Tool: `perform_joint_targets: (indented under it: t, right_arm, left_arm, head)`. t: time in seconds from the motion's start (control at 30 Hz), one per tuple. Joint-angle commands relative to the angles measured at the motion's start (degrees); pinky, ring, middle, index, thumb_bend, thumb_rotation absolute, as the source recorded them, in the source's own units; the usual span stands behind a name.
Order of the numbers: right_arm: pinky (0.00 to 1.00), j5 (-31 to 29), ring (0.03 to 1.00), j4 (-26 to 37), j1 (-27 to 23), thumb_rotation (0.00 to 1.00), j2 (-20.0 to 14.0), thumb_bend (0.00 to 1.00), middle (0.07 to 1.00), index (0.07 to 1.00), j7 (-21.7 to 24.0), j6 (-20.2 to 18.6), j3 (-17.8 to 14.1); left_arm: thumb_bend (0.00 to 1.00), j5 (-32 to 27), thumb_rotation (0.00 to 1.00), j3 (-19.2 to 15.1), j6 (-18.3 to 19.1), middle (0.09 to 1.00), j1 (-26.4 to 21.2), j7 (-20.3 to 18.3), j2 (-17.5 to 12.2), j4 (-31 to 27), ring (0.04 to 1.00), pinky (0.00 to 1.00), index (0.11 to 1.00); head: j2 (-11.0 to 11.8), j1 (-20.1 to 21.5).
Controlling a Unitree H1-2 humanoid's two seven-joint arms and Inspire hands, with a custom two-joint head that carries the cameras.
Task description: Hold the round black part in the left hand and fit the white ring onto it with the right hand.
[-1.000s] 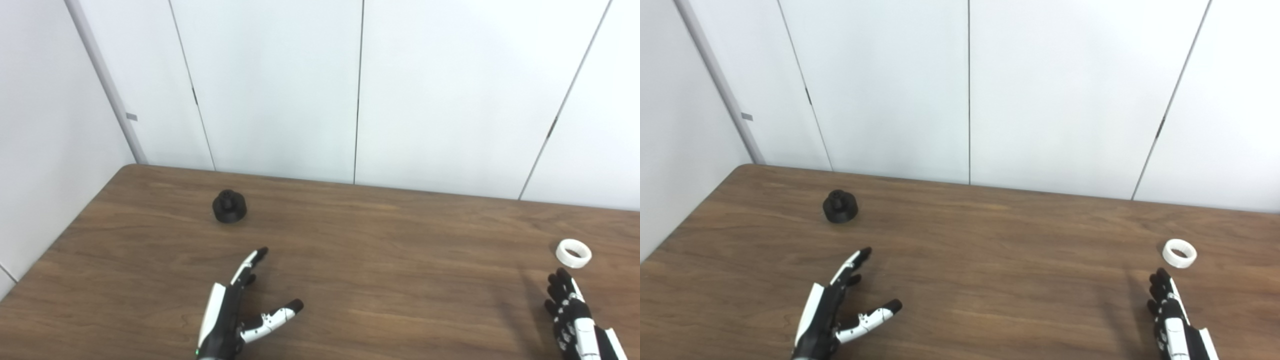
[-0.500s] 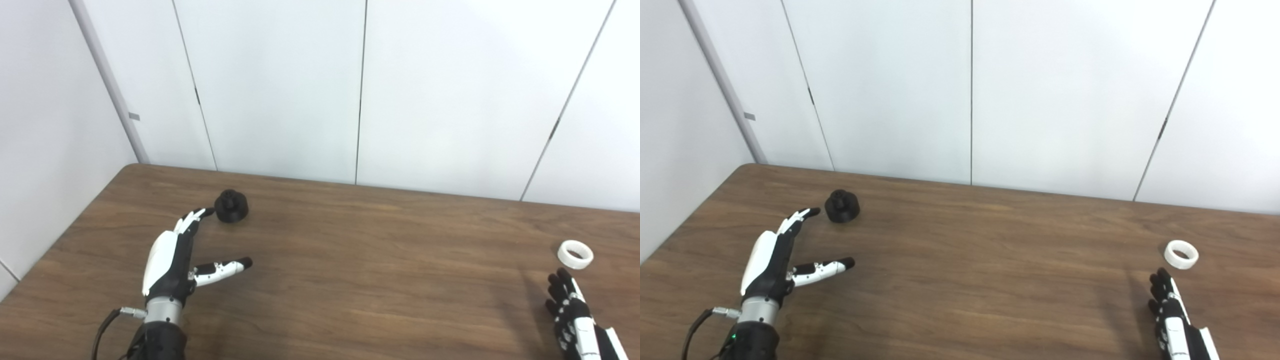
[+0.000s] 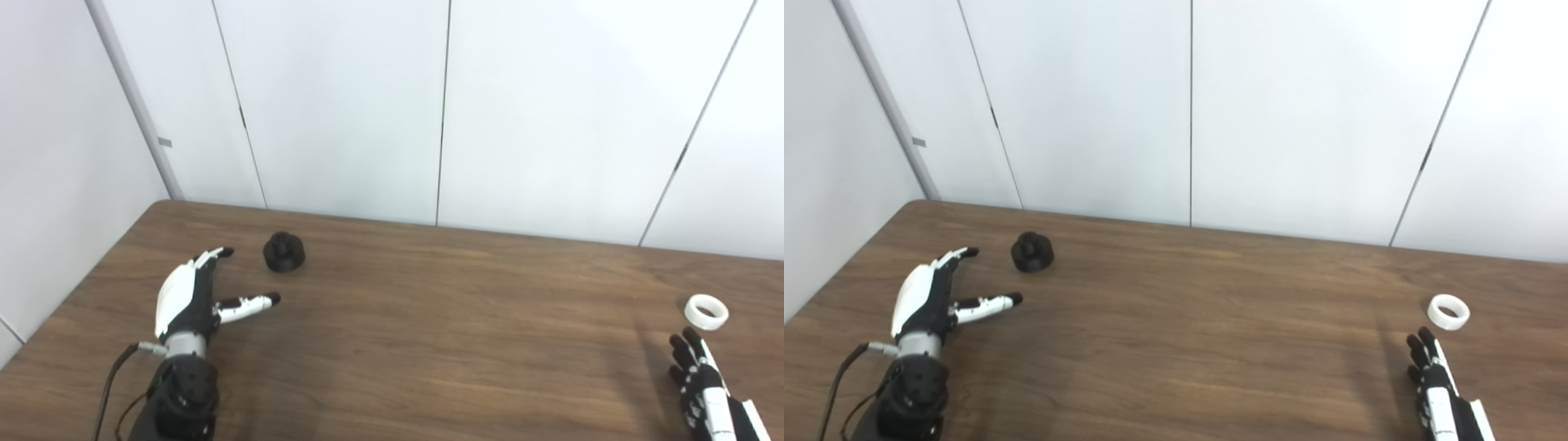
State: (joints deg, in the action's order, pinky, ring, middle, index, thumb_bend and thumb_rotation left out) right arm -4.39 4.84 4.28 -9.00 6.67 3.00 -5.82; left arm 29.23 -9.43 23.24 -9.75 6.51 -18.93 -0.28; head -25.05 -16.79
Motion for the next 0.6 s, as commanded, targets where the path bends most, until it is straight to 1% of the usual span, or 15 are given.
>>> perform_joint_targets:
  t: [0.0, 0.17, 0.33, 0.47, 0.57]
  right_arm:
    - [1.0, -0.2, 1.0, -3.7, 1.4, 1.0, 1.2, 0.51, 0.972, 1.0, -0.5, 1.0, 0.6]
    - [1.0, 0.5, 1.0, -3.7, 1.2, 1.0, 1.3, 0.48, 0.969, 1.0, -0.9, 1.5, 0.5]
    - [1.0, 0.4, 1.0, -4.3, 1.2, 1.0, 1.2, 0.49, 0.966, 1.0, -0.8, 2.1, 0.4]
    - [1.0, 0.6, 1.0, -4.2, 1.3, 1.0, 1.1, 0.5, 0.959, 1.0, -0.8, 1.8, 0.5]
    - [1.0, 1.0, 1.0, -3.7, 1.4, 1.0, 1.0, 0.49, 0.961, 1.0, -0.8, 1.1, 0.7]
  left_arm:
    - [0.97, 1.5, 0.28, 0.2, -0.2, 0.936, -3.5, 1.8, -2.2, 0.8, 0.988, 1.0, 0.847]
    - [1.0, 1.2, 0.29, 1.6, -1.2, 0.927, -7.6, 2.6, -3.0, 6.1, 0.98, 1.0, 0.832]
    - [1.0, 0.8, 0.29, 3.5, -2.4, 0.921, -11.1, 3.1, -3.8, 11.3, 0.972, 1.0, 0.818]
    - [1.0, 0.5, 0.29, 4.8, -3.0, 0.92, -13.3, 3.8, -4.2, 15.3, 0.97, 1.0, 0.816]
    - [1.0, -0.2, 0.28, 5.1, -2.7, 0.917, -14.9, 3.8, -4.1, 18.0, 0.974, 1.0, 0.818]
  head:
    - [0.0, 0.0]
    - [0.0, 0.1]
    - [-0.1, 0.4]
    - [-0.1, 0.5]
    - [-0.1, 0.6]
